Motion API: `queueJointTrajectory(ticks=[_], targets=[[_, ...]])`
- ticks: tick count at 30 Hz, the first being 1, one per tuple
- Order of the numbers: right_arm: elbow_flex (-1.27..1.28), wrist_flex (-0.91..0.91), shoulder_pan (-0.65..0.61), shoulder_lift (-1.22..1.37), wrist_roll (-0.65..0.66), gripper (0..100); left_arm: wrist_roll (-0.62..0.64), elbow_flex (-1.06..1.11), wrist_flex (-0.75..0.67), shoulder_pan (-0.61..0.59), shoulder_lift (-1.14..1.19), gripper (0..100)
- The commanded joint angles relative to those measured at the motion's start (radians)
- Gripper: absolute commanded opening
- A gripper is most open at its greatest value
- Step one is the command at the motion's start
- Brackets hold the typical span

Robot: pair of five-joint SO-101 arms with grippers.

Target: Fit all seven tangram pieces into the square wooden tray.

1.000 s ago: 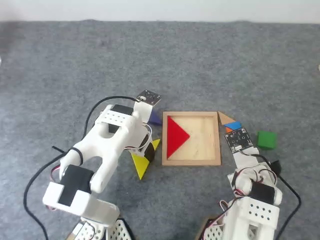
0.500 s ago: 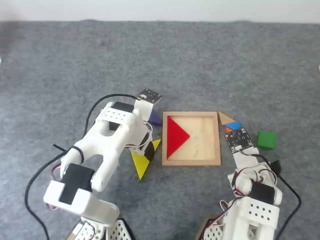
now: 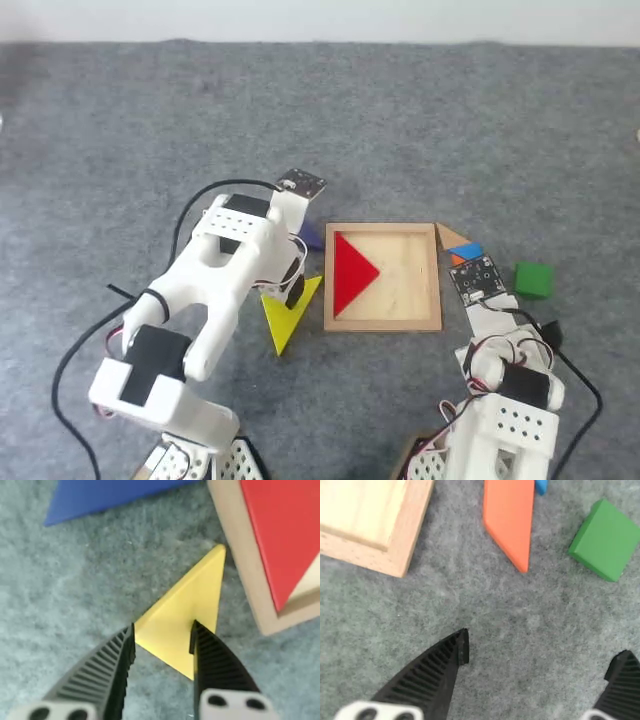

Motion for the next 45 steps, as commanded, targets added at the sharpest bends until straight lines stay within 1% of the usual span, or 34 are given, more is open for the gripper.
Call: queueJointTrajectory(ticks=[1, 3, 5, 7, 9, 12, 15, 17, 19, 22, 24, 26, 30, 33, 34, 36, 38, 40, 42, 45], targets=[[-0.005, -0.016, 0.008, -0.010, -0.003, 43.0, 0.003, -0.015, 0.049, 0.000, -0.025, 16], [-0.005, -0.016, 0.008, -0.010, -0.003, 43.0, -0.009, -0.021, 0.064, -0.018, -0.074, 17], [-0.008, -0.016, 0.007, -0.010, -0.003, 43.0, -0.043, -0.036, 0.101, -0.084, -0.144, 17], [-0.020, -0.012, 0.004, -0.010, 0.015, 43.0, -0.094, -0.073, 0.143, -0.204, -0.230, 17], [-0.060, 0.015, -0.019, 0.001, 0.069, 43.0, -0.138, -0.119, 0.172, -0.347, -0.325, 17], [-0.164, 0.082, -0.087, 0.001, 0.118, 43.0, -0.216, -0.116, 0.183, -0.552, -0.468, 21], [-0.339, 0.205, -0.166, 0.002, 0.201, 43.0, -0.345, -0.018, 0.167, -0.717, -0.568, 23], [-0.468, 0.291, -0.240, 0.021, 0.252, 43.0, -0.437, 0.058, 0.130, -0.822, -0.594, 24], [-0.597, 0.346, -0.317, 0.090, 0.250, 43.0, -0.494, 0.101, 0.078, -0.931, -0.594, 24], [-0.792, 0.390, -0.404, 0.294, 0.213, 43.0, -0.563, 0.111, 0.028, -1.073, -0.594, 24], [-0.901, 0.387, -0.466, 0.469, 0.204, 43.0, -0.592, 0.113, 0.011, -1.129, -0.594, 24], [-0.988, 0.384, -0.559, 0.662, 0.206, 43.0, -0.598, 0.128, -0.046, -1.180, -0.592, 24], [-1.132, 0.383, -0.773, 1.017, 0.253, 43.0, -0.600, 0.171, -0.265, -1.293, -0.539, 24], [-1.260, 0.326, -0.875, 1.191, 0.292, 43.5, -0.603, 0.160, -0.351, -1.350, -0.434, 24], [-1.295, 0.311, -0.906, 1.234, 0.325, 43.6, -0.605, 0.151, -0.379, -1.366, -0.391, 24], [-1.350, 0.314, -0.957, 1.311, 0.453, 45.2, -0.617, 0.117, -0.425, -1.393, -0.295, 24], [-1.384, 0.344, -0.987, 1.386, 0.608, 47.3, -0.626, 0.068, -0.439, -1.421, -0.196, 24], [-1.402, 0.357, -1.003, 1.451, 0.720, 47.7, -0.654, 0.013, -0.439, -1.444, -0.101, 24], [-1.421, 0.338, -1.017, 1.509, 0.790, 47.7, -0.674, -0.038, -0.439, -1.467, -0.014, 24], [-1.448, 0.295, -1.076, 1.575, 0.822, 47.6, -0.680, -0.116, -0.439, -1.502, 0.086, 24]])
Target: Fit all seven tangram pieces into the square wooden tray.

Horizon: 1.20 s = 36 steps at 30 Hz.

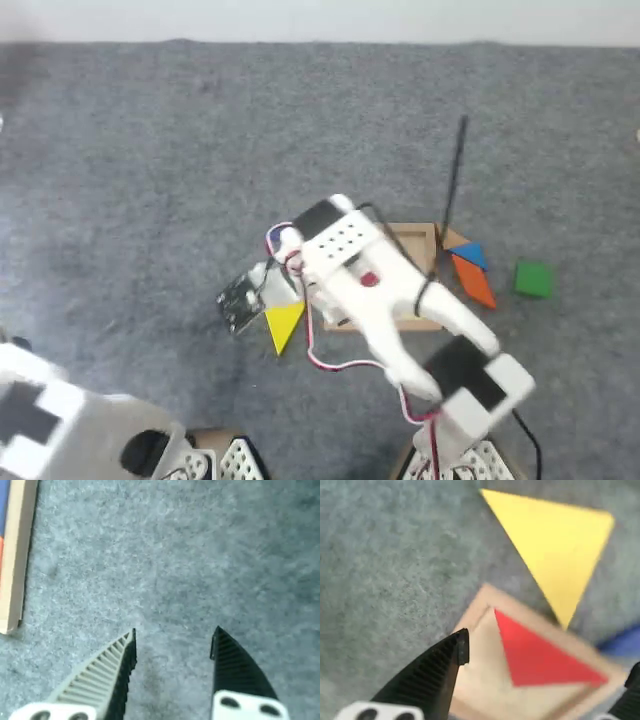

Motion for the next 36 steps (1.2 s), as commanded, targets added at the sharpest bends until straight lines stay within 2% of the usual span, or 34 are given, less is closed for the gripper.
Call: queueJointTrajectory(ticks=[1, 4, 7, 10, 15, 24, 36], targets=[[-0.071, -0.041, -0.084, 0.038, 0.069, 47.5, -0.015, -0.113, -0.017, -0.043, 0.071, 24], [-0.077, -0.081, -0.174, 0.079, 0.094, 47.5, -0.015, -0.145, -0.014, -0.049, 0.100, 24], [-0.077, -0.139, -0.203, 0.122, 0.118, 47.4, -0.015, -0.143, -0.005, -0.025, 0.100, 24], [-0.077, -0.160, -0.185, 0.177, 0.147, 47.0, -0.017, -0.148, 0.017, -0.012, 0.100, 24], [-0.098, -0.163, -0.166, 0.226, 0.201, 41.0, -0.017, -0.145, 0.017, -0.015, 0.100, 24], [-0.178, -0.153, -0.087, 0.277, 0.230, 40.8, -0.058, -0.142, 0.017, -0.034, 0.100, 24], [-0.175, -0.116, -0.127, 0.306, 0.230, 40.5, -0.058, -0.143, 0.017, -0.034, 0.100, 24]])
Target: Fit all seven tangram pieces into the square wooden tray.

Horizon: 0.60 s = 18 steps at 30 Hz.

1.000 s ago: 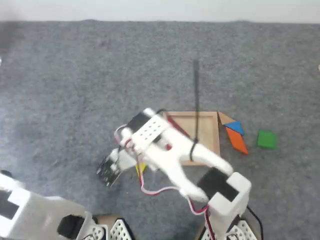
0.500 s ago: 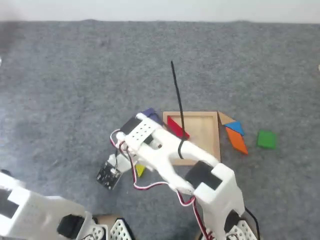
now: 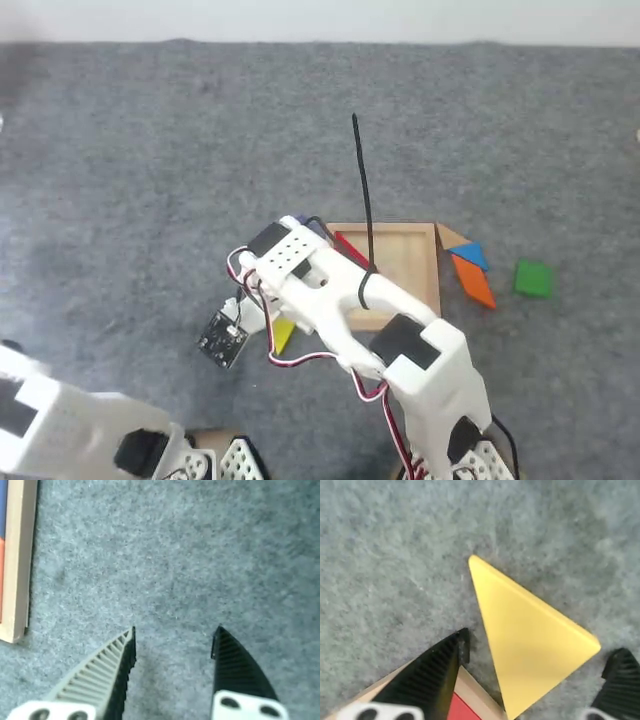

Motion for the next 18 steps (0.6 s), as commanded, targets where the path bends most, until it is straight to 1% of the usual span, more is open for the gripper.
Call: queueJointTrajectory(ticks=[1, 4, 10, 15, 18], targets=[[-0.031, 0.016, -0.015, -0.001, 0.011, 40.5, -0.009, -0.035, 0.000, -0.012, 0.000, 24], [-0.031, 0.021, -0.015, -0.001, 0.008, 40.3, -0.009, -0.035, 0.000, -0.012, 0.000, 24], [-0.029, 0.013, -0.041, -0.001, -0.025, 30.4, -0.009, -0.033, 0.000, -0.012, 0.002, 24], [-0.029, 0.021, -0.047, -0.001, -0.026, 29.9, -0.009, -0.033, 0.000, -0.012, 0.006, 24], [-0.034, 0.012, -0.048, -0.001, -0.078, 29.9, -0.011, -0.033, 0.000, -0.012, 0.006, 24]])
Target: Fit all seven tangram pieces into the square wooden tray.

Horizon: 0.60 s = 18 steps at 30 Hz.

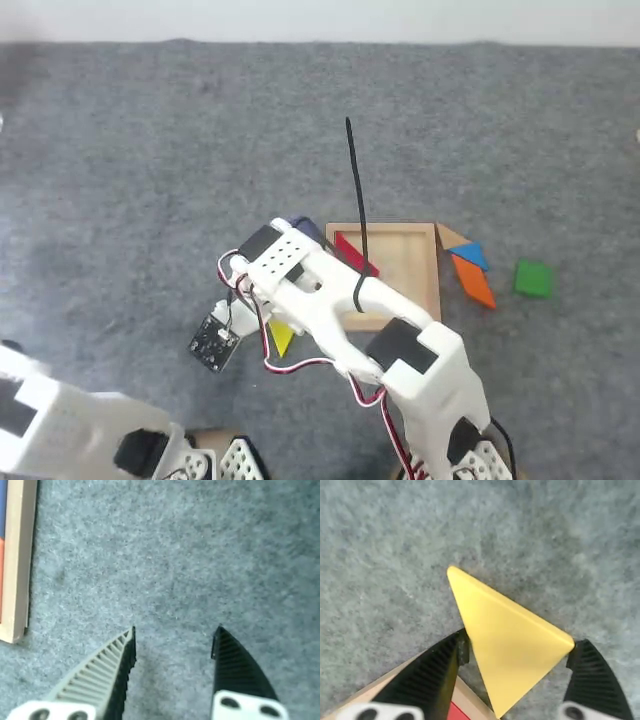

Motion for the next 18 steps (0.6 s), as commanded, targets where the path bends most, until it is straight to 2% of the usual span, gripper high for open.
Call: queueJointTrajectory(ticks=[1, 15, 18], targets=[[-0.008, 0.004, -0.022, -0.007, -0.068, 29.9, -0.011, -0.030, 0.000, -0.012, 0.003, 24], [-0.098, -0.007, -0.012, -0.010, -0.371, 29.9, -0.011, -0.030, 0.000, -0.011, 0.005, 24], [-0.123, -0.008, -0.012, -0.010, -0.470, 29.9, -0.015, -0.021, 0.000, -0.011, 0.005, 24]])
